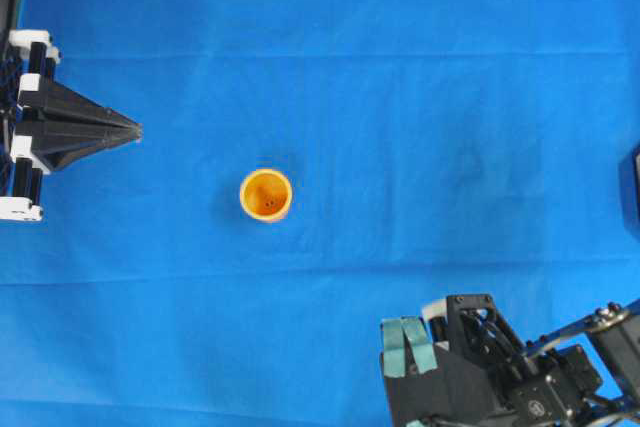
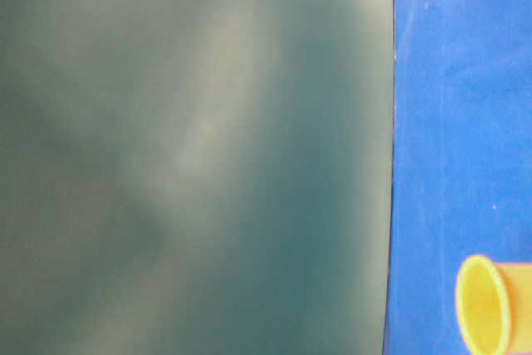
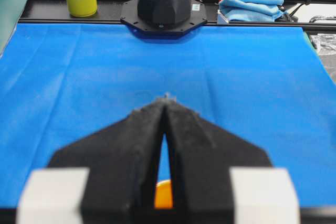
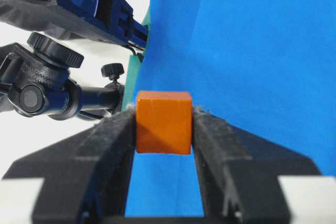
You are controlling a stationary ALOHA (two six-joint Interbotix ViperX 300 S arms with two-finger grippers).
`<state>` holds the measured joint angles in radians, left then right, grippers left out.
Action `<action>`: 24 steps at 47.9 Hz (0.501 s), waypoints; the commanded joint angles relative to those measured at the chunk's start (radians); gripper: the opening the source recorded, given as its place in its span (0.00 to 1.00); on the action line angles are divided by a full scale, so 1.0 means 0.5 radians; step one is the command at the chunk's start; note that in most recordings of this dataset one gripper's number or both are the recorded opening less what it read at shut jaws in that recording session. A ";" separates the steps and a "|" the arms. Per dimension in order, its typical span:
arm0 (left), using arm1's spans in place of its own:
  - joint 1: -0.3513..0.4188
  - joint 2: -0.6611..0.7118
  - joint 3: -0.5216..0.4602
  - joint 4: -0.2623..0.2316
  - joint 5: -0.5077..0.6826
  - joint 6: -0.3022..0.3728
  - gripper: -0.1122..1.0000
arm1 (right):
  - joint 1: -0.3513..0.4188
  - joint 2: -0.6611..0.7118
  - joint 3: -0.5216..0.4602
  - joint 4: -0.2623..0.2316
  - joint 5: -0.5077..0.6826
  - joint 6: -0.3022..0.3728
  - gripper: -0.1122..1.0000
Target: Move the block forward with right arm.
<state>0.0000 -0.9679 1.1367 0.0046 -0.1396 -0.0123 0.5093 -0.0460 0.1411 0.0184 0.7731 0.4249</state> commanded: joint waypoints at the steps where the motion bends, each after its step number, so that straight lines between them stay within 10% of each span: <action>1: 0.003 0.018 -0.064 0.006 -0.009 -0.003 0.10 | 0.009 -0.028 -0.058 -0.006 -0.015 0.006 0.47; 24: 0.003 0.015 -0.064 0.006 -0.009 -0.003 0.10 | 0.009 -0.018 -0.089 0.000 -0.110 0.012 0.47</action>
<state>0.0000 -0.9679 1.1367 0.0046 -0.1411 -0.0123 0.5093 -0.0460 0.1289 0.0184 0.7348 0.4264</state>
